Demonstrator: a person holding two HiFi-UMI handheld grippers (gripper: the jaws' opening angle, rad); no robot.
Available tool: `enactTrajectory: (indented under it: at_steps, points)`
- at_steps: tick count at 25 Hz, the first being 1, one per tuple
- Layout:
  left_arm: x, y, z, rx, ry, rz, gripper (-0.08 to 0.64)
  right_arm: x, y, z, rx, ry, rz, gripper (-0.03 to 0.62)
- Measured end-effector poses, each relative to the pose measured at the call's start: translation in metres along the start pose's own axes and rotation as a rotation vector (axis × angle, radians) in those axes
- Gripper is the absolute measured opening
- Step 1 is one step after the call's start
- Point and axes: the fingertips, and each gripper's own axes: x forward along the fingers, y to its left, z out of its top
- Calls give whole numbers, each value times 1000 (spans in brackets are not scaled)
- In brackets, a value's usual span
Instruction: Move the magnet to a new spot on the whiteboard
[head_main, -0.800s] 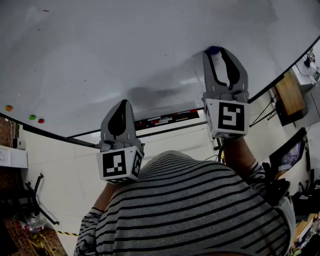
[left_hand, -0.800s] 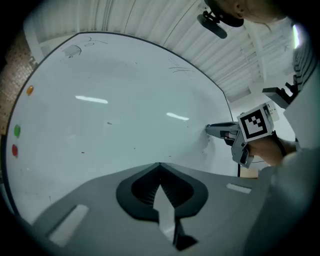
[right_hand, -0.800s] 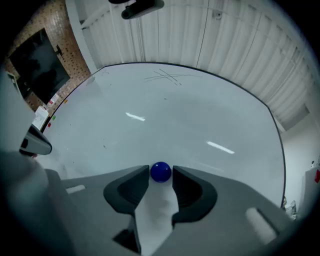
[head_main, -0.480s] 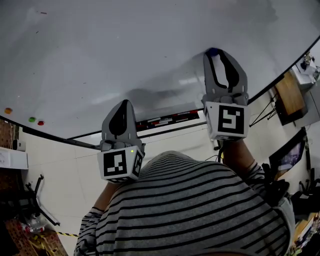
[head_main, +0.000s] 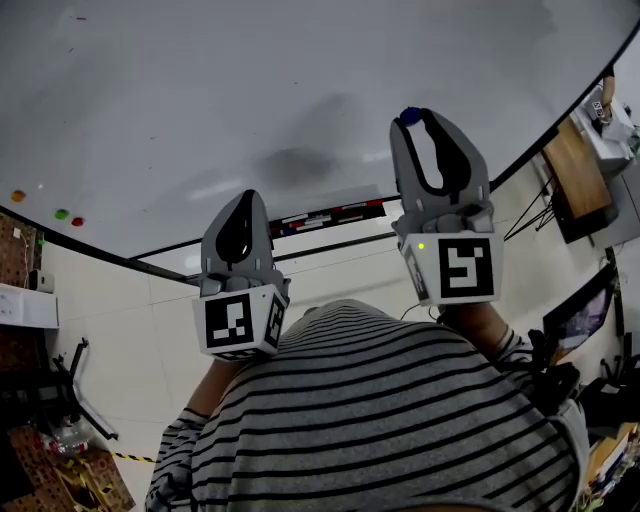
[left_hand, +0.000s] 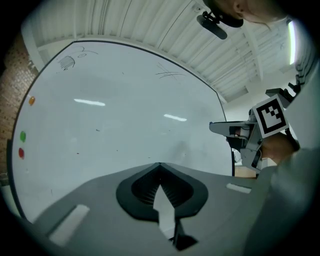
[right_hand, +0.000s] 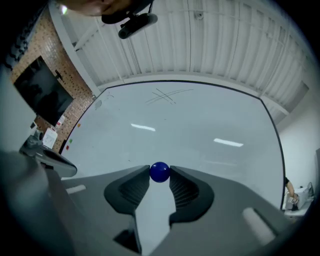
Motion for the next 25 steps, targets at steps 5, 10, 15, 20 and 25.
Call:
enactTrajectory:
  at_steps: [5,10,15,20,25]
  points:
    - [-25,-41,2,21,-5,-6,15,-49,-2,1,78,18,58,124]
    - [-51,-79,6,39,-14,-3,15,-96,-11,-4,136,46,89,124]
    - [-77,-107,8,47,-18,11,15,-134,-19,-17,147,88,108,124]
    - [-103,-132,7,47,-26,27,15,-167,-18,-18,173,102,131,124]
    - [-127,-143,6,74,-33,46,15,-191,-15,-18,171,99,146,124]
